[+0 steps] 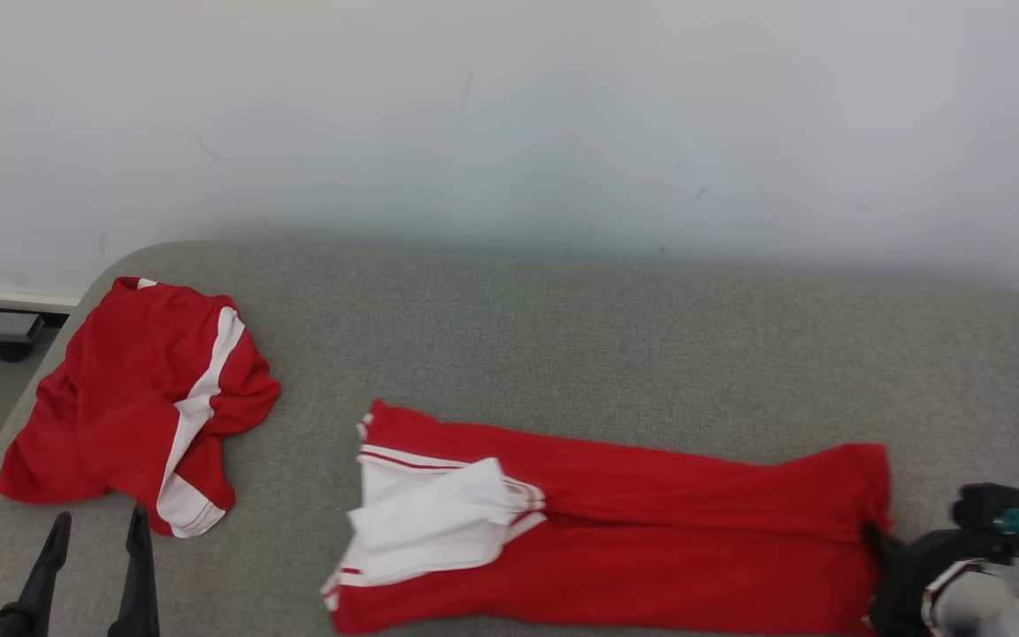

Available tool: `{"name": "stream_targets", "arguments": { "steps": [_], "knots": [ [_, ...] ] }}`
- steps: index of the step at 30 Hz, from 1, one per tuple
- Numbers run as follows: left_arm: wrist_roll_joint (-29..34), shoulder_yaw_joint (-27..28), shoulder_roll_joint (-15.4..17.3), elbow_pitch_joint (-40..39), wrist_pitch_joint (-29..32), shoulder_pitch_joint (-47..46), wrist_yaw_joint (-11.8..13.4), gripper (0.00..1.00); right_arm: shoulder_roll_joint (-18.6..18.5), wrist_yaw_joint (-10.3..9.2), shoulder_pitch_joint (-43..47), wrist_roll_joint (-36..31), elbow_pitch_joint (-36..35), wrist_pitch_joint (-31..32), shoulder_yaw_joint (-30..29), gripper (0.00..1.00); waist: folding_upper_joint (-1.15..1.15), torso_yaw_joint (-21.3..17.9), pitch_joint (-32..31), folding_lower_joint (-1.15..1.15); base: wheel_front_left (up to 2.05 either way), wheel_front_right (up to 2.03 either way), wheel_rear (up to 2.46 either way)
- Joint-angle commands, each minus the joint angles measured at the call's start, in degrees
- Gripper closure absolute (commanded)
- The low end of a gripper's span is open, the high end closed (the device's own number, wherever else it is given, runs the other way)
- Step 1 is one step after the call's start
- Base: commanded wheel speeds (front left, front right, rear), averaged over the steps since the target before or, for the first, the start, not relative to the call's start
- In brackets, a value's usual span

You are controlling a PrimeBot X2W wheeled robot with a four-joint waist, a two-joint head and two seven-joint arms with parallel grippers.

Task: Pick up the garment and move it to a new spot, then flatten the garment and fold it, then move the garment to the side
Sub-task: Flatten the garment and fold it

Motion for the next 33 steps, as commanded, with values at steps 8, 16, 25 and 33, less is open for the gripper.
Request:
{"name": "stream_targets", "arguments": {
  "steps": [8, 16, 25, 33],
  "knots": [
    [0.2, 1.6, -0.1, -0.8, -0.3, 0.0, 0.8, 0.0, -9.3, -0.1, 2.0, 4.4, -4.0, -0.3, -2.1, 1.0, 0.0, -1.0, 0.1, 0.0, 0.0, 0.0, 0.0],
    [0.2, 2.5, -0.3, -1.4, -0.3, 0.6, 0.4, 0.0, -11.6, -0.09, 2.5, 11.0, -12.1, 5.3, -2.1, 1.0, 0.0, -1.4, 0.3, 0.0, 0.0, 0.0, 0.0],
    [0.4, 3.1, -0.7, -1.0, -0.4, -0.2, -0.3, 0.0, -8.7, -0.08, 6.9, 27.7, -28.6, 18.6, -1.9, 1.0, 0.0, -0.5, 0.4, 0.0, 0.0, 0.0, 0.0],
    [0.7, 2.7, -1.2, -0.3, -0.3, -1.4, -0.9, 0.0, -4.1, -0.06, 7.7, 32.8, -34.9, 25.2, -2.8, 1.0, 0.0, 1.0, 0.5, 0.0, 0.0, 0.0, 0.0]
  ]
}}
